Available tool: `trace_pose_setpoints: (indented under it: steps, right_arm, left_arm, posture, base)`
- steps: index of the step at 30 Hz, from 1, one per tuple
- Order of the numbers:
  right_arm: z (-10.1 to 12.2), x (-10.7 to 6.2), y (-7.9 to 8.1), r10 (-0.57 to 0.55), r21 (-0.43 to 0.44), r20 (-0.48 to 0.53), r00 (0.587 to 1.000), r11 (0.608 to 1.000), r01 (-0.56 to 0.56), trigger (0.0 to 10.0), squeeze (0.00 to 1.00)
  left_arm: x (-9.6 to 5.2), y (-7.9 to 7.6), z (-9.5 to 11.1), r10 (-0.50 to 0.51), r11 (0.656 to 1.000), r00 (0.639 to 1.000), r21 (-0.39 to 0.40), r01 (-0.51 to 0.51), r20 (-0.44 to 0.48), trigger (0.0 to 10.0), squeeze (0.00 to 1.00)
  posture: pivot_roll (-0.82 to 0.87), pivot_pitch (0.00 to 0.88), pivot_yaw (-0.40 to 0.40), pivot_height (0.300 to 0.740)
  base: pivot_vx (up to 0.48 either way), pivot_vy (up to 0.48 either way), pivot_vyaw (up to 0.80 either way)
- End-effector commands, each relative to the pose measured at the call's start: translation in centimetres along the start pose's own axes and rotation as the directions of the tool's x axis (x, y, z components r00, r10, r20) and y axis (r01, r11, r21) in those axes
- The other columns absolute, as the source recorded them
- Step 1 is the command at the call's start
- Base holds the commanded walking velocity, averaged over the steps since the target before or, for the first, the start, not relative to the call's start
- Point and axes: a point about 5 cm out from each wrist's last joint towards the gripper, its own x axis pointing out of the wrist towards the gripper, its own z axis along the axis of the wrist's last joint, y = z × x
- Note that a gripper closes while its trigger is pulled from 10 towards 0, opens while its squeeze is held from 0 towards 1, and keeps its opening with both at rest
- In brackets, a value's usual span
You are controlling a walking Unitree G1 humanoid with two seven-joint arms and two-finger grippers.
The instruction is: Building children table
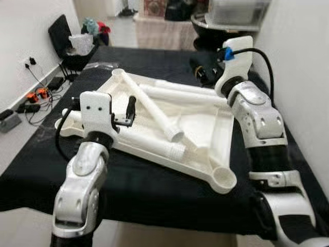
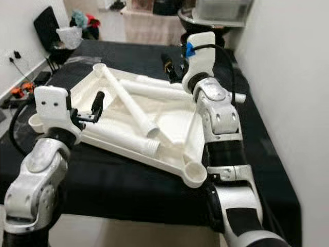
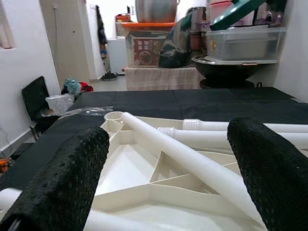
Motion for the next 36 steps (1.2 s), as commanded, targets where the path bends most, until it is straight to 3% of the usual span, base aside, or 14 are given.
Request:
trace_pose_setpoints:
  steps: [1,4,11,25,30,36]
  right_arm:
    - [-0.2,0.3,0.6,0.027,-0.006,-0.023,0.999,1.000,-0.027,10.0,0.00]
    - [-0.9,2.0,1.6,0.107,-0.049,-0.138,0.985,0.992,-0.115,10.0,0.00]
    - [-3.1,3.8,4.3,0.166,-0.073,-0.310,0.936,0.978,-0.197,10.0,0.00]
    - [-3.2,4.7,6.4,0.183,-0.039,-0.382,0.906,0.976,-0.213,10.0,0.00]
    - [-3.8,4.8,7.5,0.203,-0.023,-0.466,0.861,0.970,-0.242,10.0,0.00]
    - [-3.6,4.9,8.4,0.223,0.007,-0.488,0.844,0.968,-0.252,10.0,0.00]
  left_arm:
    - [-0.1,0.0,-0.3,0.006,1.000,1.000,0.001,-0.006,-0.020,10.0,0.00]
    - [-0.3,-0.2,-0.4,-0.007,1.000,1.000,-0.006,0.006,-0.027,10.0,0.00]
    - [-1.1,-1.2,-0.6,-0.043,0.999,0.998,-0.028,0.041,-0.049,10.0,0.00]
    - [-2.1,-2.2,-0.9,-0.076,0.996,0.994,-0.062,0.071,-0.079,10.0,0.00]
    - [-3.0,-2.8,-1.1,-0.078,0.994,0.991,-0.087,0.068,-0.107,10.0,0.00]
    - [-3.6,-3.0,-1.2,-0.070,0.993,0.990,-0.102,0.058,-0.126,10.0,0.00]
  posture:
    - [0.02,0.013,-0.058,0.740]
    - [0.02,0.013,-0.064,0.740]
    - [0.02,0.037,-0.089,0.740]
    - [0.00,0.094,-0.125,0.740]
    - [-0.04,0.170,-0.163,0.740]
    - [-0.06,0.207,-0.177,0.740]
  base:
    - [0.000,0.000,0.00]
    - [0.000,0.000,0.00]
    - [0.000,0.000,0.00]
    - [0.000,0.000,0.00]
    - [0.000,0.000,0.00]
    - [0.000,0.000,0.00]
